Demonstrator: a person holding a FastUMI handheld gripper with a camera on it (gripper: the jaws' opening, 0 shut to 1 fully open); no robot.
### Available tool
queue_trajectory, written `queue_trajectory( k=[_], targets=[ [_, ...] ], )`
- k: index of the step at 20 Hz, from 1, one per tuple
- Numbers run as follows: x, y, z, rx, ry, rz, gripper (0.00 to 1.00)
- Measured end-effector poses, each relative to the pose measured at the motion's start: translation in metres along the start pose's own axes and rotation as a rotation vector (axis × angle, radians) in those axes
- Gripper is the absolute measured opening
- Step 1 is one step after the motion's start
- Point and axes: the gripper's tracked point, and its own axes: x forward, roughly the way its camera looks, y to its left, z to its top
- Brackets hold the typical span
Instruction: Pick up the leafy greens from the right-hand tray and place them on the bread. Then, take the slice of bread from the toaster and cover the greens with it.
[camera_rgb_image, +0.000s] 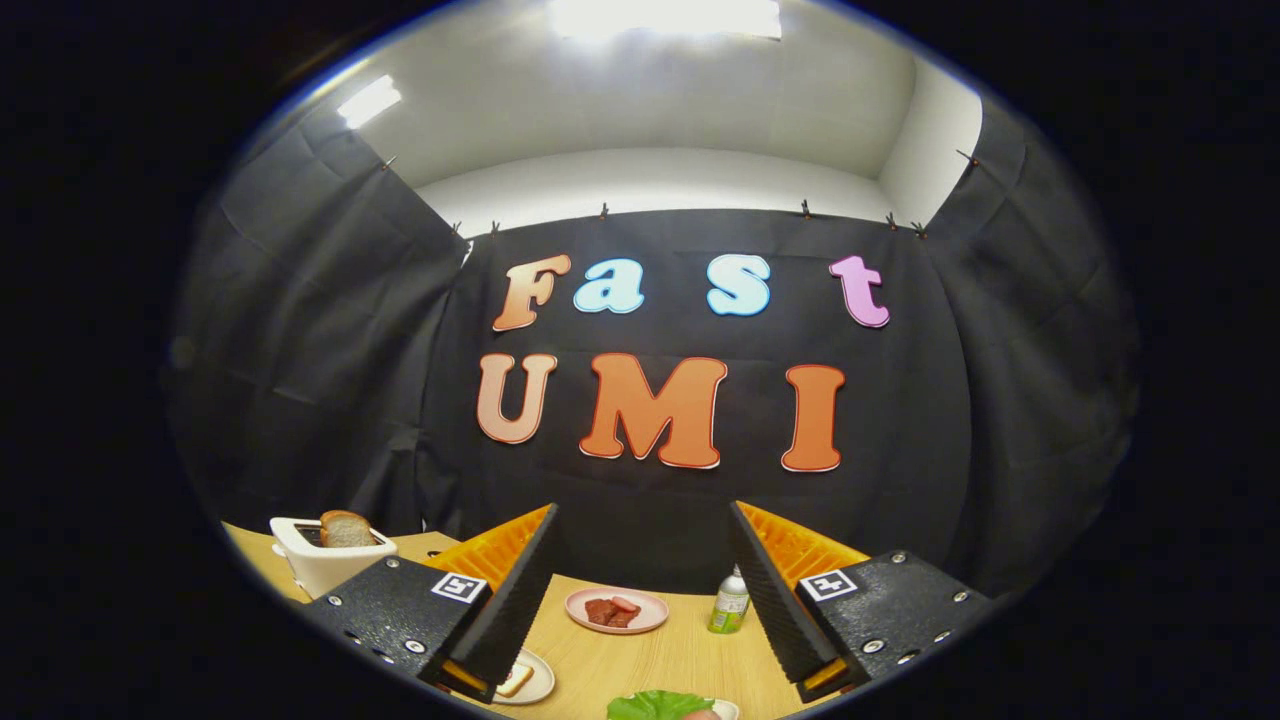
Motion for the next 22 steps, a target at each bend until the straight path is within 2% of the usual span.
queue_trajectory(
  k=[4,10,18,22],
  targets=[
    [0.008,-0.015,-0.022,-0.009,0.077,-0.029,0.98],
    [0.009,-0.037,-0.075,0.028,0.278,-0.035,0.98],
    [0.010,-0.035,-0.121,0.108,0.473,0.013,0.98],
    [0.003,-0.028,-0.154,0.128,0.625,0.054,0.98]
  ],
)
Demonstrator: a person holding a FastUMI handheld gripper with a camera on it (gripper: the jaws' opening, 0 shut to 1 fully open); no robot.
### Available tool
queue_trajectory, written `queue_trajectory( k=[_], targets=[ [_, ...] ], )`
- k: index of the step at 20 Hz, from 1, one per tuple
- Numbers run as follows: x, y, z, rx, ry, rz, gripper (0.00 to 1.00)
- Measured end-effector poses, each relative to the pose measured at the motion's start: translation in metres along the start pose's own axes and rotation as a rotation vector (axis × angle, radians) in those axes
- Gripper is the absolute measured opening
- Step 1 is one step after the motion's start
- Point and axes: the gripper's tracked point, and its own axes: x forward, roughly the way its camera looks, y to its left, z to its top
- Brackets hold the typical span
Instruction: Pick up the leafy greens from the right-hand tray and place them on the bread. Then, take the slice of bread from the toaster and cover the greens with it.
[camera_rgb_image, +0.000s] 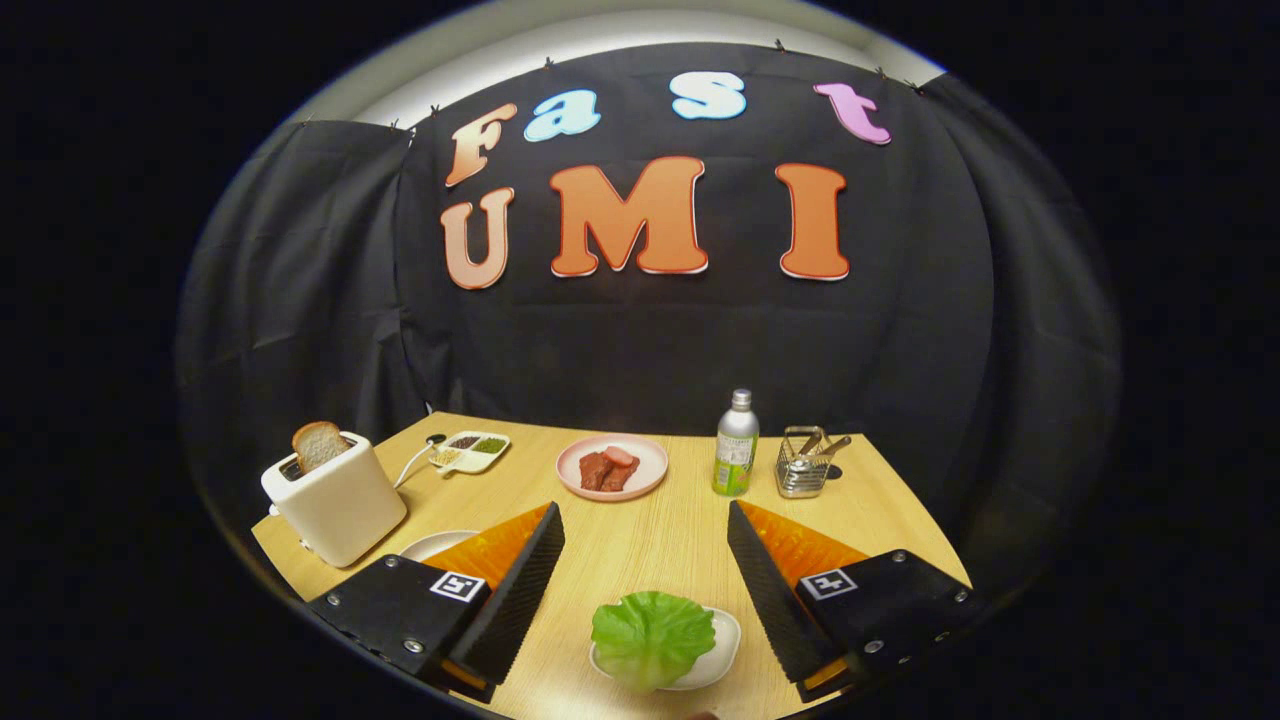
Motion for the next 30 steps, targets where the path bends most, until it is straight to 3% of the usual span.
queue_trajectory(
  k=[10,14,25,30],
  targets=[
    [0.022,0.010,-0.084,0.018,0.374,0.046,0.98],
    [0.028,0.018,-0.121,0.082,0.527,0.082,0.96],
    [0.045,-0.004,-0.178,-0.025,0.715,-0.002,0.95],
    [0.048,-0.005,-0.202,-0.004,0.783,-0.001,0.89]
  ],
)
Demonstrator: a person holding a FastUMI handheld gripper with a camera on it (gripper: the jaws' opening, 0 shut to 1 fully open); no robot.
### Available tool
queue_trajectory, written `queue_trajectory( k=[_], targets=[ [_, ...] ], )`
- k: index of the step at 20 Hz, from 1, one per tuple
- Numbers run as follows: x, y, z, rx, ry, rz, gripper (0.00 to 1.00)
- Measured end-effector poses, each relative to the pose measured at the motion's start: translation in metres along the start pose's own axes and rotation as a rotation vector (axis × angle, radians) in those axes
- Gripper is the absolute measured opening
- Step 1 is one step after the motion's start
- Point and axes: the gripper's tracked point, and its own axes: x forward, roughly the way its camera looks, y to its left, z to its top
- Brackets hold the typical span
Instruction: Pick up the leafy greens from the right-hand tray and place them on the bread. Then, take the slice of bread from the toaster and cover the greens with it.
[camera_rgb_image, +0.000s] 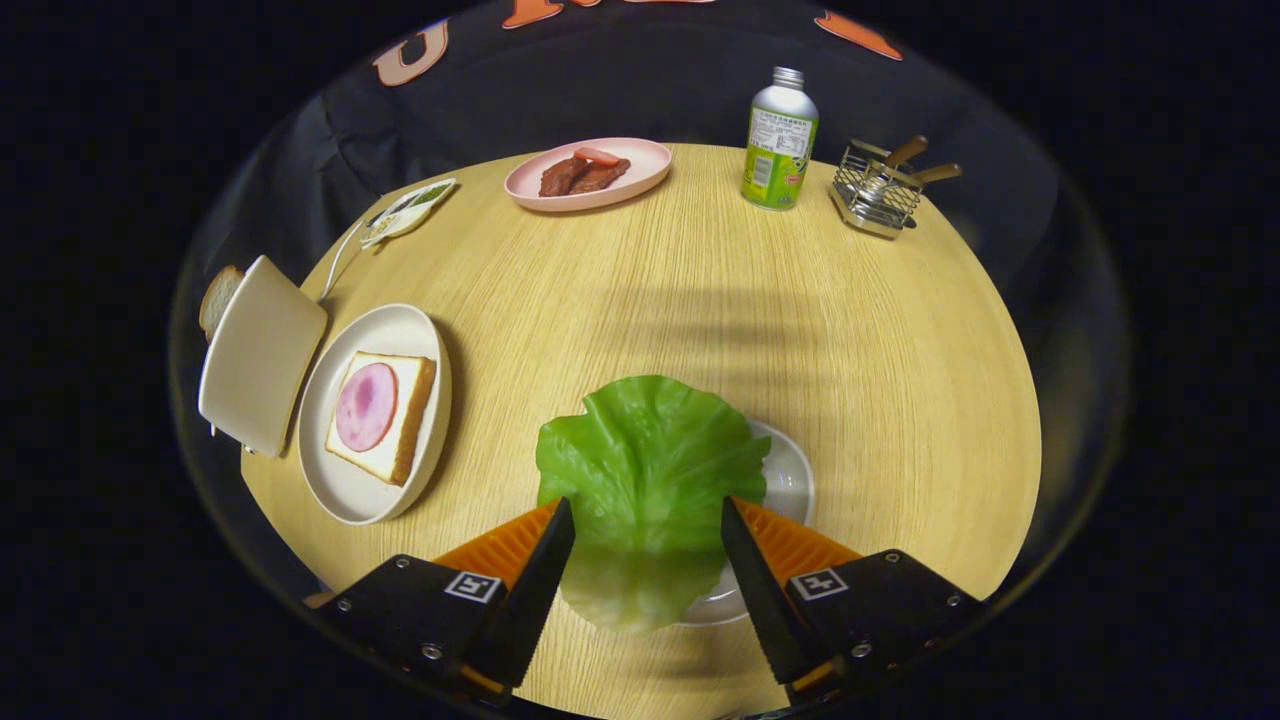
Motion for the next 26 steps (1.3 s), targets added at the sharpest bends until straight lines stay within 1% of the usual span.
queue_trajectory(
  k=[3,5,9,10,12,14,18,19,20,22,24,26],
  targets=[
    [0.010,-0.002,-0.003,-0.002,0.013,-0.021,0.86],
    [0.012,-0.004,-0.001,-0.028,0.007,-0.049,0.84],
    [0.009,-0.002,0.000,-0.032,-0.014,-0.052,0.77],
    [0.010,-0.001,0.000,-0.039,-0.022,-0.049,0.71],
    [0.011,-0.001,0.000,-0.056,-0.044,-0.044,0.65],
    [0.010,-0.003,0.002,-0.046,-0.058,-0.047,0.53],
    [0.012,-0.004,0.005,-0.021,-0.078,-0.053,0.19],
    [0.013,-0.003,0.005,-0.016,-0.083,-0.050,0.17],
    [0.012,-0.004,0.006,-0.012,-0.088,-0.051,0.11],
    [0.012,-0.002,0.008,0.003,-0.103,-0.037,0.06],
    [0.008,0.002,0.010,0.021,-0.109,-0.008,0.05],
    [0.001,0.005,0.021,0.047,-0.145,0.019,0.05]
  ],
)
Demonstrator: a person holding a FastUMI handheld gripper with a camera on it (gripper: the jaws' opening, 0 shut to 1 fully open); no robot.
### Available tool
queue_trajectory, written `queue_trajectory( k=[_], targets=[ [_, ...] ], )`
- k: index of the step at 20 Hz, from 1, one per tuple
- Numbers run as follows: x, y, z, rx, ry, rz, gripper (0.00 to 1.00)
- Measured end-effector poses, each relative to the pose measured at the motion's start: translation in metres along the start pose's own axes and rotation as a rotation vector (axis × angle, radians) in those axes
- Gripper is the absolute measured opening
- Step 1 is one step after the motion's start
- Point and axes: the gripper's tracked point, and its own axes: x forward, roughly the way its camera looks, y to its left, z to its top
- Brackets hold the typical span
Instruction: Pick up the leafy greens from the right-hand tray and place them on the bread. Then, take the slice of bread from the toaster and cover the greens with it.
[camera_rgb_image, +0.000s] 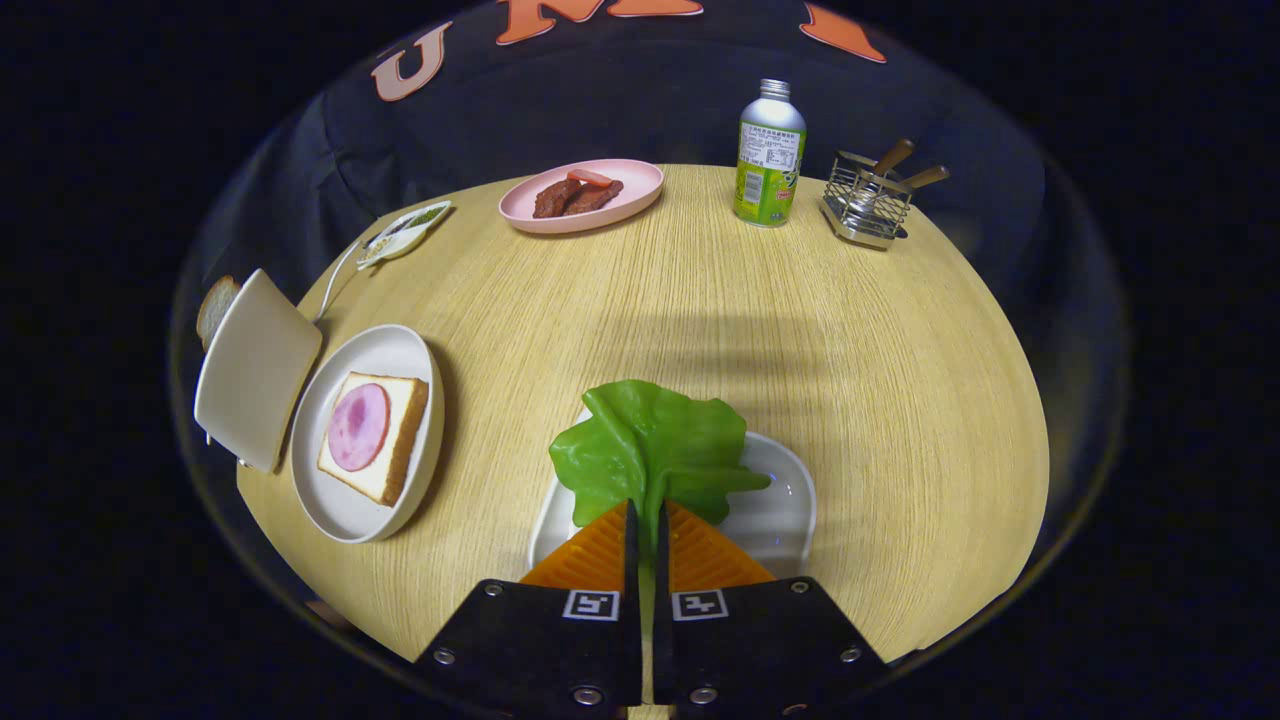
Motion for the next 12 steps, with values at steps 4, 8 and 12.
queue_trajectory(
  k=[4,8,12],
  targets=[
    [-0.018,0.009,0.018,0.001,-0.070,0.029,0.05],
    [-0.032,0.033,0.033,-0.038,-0.118,0.075,0.05],
    [-0.038,0.068,0.045,-0.091,-0.155,0.142,0.05]
  ],
)
